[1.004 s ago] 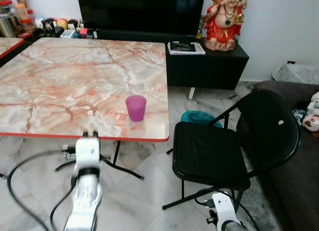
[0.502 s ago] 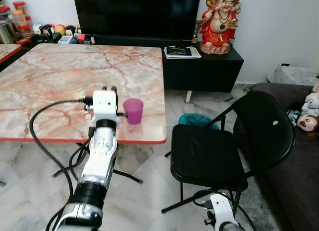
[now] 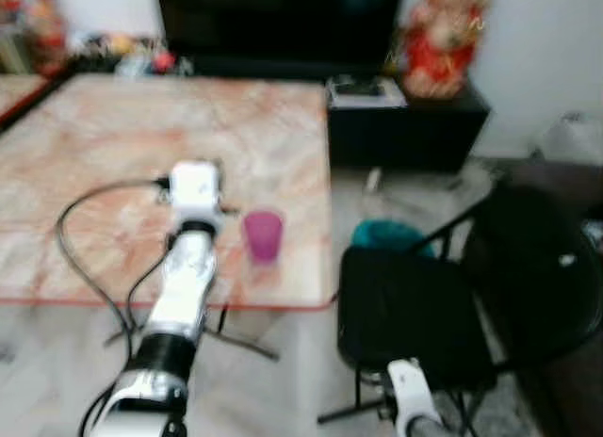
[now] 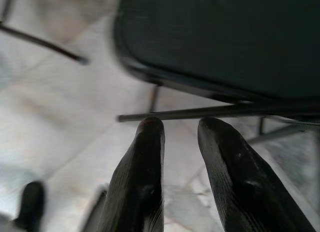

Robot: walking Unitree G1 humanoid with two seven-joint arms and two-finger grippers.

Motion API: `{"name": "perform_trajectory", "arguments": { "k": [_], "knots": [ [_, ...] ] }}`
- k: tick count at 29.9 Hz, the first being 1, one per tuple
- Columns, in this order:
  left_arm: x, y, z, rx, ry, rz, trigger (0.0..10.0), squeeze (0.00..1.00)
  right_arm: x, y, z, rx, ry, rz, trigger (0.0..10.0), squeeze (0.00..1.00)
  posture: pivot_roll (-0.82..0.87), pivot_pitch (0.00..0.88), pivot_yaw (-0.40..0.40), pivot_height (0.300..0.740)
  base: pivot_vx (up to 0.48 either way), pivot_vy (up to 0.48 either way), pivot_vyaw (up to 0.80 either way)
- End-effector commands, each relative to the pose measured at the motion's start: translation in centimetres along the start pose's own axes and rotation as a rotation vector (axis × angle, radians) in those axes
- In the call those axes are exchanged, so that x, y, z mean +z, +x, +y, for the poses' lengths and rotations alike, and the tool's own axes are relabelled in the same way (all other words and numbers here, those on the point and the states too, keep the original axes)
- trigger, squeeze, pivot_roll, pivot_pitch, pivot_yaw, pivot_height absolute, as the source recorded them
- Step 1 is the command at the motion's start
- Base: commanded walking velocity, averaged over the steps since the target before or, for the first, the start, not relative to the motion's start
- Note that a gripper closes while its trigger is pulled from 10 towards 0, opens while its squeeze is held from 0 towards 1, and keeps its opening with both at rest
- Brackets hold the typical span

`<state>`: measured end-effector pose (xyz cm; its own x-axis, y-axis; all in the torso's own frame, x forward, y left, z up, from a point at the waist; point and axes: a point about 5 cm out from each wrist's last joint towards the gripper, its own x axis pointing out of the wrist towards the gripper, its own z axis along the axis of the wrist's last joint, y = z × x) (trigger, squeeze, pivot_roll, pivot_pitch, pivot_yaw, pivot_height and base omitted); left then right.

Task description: Setting the table

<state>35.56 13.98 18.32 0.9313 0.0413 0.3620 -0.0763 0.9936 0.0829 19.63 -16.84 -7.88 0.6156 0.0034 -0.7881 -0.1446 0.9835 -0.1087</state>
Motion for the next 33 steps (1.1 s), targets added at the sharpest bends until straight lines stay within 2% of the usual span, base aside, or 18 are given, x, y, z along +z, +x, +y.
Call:
{"name": "perform_trajectory", "arguments": {
  "k": [1,5,9,14,20,22,26,28,32,33],
  "knots": [
    [0.1,-0.1,-1.2,-0.041,-0.012,-0.006,10.0,0.00,-0.6,-0.2,-1.0,-0.027,0.002,0.022,10.0,0.00,-0.05,0.000,-0.047,0.740,0.480,0.000,0.00],
    [0.7,0.1,-1.6,-0.070,-0.019,-0.029,10.0,0.00,-0.9,-0.2,-0.8,-0.022,-0.004,0.027,10.0,0.00,-0.05,0.000,-0.043,0.740,0.480,0.000,0.00],
    [1.5,0.0,-1.9,-0.097,-0.038,-0.064,10.0,0.00,-0.9,-0.2,-0.8,-0.021,-0.001,0.024,10.0,0.00,-0.05,0.000,-0.045,0.740,0.000,0.000,0.00],
    [2.6,-0.8,-2.5,-0.126,-0.070,-0.095,10.0,0.00,-0.9,-0.2,-0.9,-0.024,0.002,0.026,10.0,0.00,-0.04,0.000,-0.057,0.740,0.000,0.000,0.00],
    [3.4,-1.5,-2.8,-0.131,-0.099,-0.100,10.0,0.00,-0.9,-0.2,-0.9,-0.022,-0.003,0.029,10.0,0.00,-0.03,0.000,-0.063,0.740,0.000,0.000,0.00],
    [3.6,-1.4,-2.8,-0.131,-0.125,-0.069,10.0,0.00,-0.9,-0.2,-0.8,-0.019,-0.003,0.028,10.0,0.00,-0.03,0.000,-0.061,0.740,0.000,0.000,0.00],
    [4.3,-1.5,-2.4,-0.130,-0.108,-0.019,10.0,0.00,-0.8,-0.2,-0.7,-0.017,-0.001,0.026,10.0,0.00,-0.04,0.000,-0.054,0.740,0.000,0.000,0.00],
    [4.9,-2.3,-2.1,-0.162,-0.056,0.059,10.0,0.00,-1.0,-0.2,-0.8,-0.020,0.003,0.030,10.0,0.00,-0.02,0.000,-0.052,0.740,0.000,0.000,0.00],
    [5.0,-3.1,-1.9,-0.201,-0.040,0.111,10.0,0.00,-1.1,-0.3,-0.8,-0.021,0.003,0.034,10.0,0.00,-0.01,0.000,-0.056,0.740,0.000,0.000,0.00],
    [5.2,-3.7,-1.7,-0.224,-0.043,0.135,10.0,0.00,-1.3,-0.3,-0.8,-0.021,0.000,0.038,10.0,0.00,0.00,0.000,-0.062,0.740,0.000,0.000,0.00]
  ]
}}
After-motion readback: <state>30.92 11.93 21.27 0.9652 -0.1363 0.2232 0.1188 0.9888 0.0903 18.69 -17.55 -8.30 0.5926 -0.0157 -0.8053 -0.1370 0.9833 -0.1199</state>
